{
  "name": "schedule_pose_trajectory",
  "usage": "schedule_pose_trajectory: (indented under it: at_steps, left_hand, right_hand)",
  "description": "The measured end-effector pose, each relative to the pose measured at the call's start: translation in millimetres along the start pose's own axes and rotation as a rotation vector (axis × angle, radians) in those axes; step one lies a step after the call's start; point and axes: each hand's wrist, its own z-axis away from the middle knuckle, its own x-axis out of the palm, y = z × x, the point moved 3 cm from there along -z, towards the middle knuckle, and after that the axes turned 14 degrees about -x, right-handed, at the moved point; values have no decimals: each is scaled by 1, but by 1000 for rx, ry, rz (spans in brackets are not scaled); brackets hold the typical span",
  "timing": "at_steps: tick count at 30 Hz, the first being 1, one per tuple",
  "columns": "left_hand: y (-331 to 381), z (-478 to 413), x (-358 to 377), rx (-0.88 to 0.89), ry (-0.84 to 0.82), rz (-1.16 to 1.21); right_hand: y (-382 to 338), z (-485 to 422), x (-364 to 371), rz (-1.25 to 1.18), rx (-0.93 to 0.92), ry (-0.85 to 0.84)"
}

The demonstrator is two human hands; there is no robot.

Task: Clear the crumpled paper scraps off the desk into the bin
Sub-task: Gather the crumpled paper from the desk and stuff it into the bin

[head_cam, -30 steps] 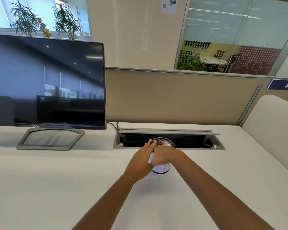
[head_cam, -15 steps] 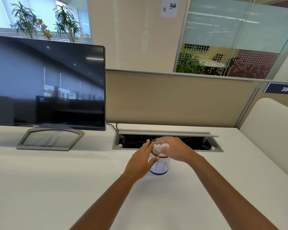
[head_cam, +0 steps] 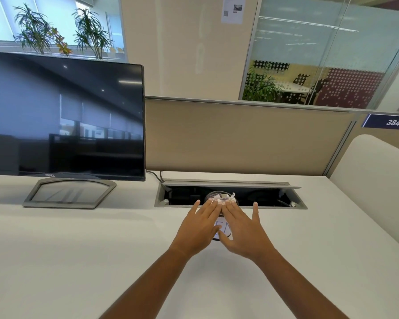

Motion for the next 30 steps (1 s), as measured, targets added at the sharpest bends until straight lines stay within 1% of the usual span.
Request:
schedule_pose_trajectory:
  at_steps: [5,9,12,14,17,20,21,25,30]
  left_hand:
    - [4,-10,-7,-3,-8,-36]
    - [8,-12,-16,8,32,-76]
    - [8,-4,-23,22,76,-85]
    - [8,6,-32,35,169,-101]
    - [10,28,-44,26,308,-77]
    - [8,57,-43,-6,321,-32]
    - [5,70,-38,-19,301,-23]
    - [-17,125,-25,-118,192,-87]
    - [-66,184,-20,-256,72,-144]
  right_hand:
    - [1,-10,-17,-2,-4,-74]
    - [-1,-12,-29,-33,23,-79]
    - [-5,-4,-37,-75,48,11]
    - [-8,3,-40,-74,74,79]
    - [-21,16,-37,-168,92,275]
    - [-50,31,-21,-335,109,460]
    - [-62,35,-13,-382,121,467]
    - [-117,42,29,-475,116,254]
    - [-191,35,56,-536,20,63]
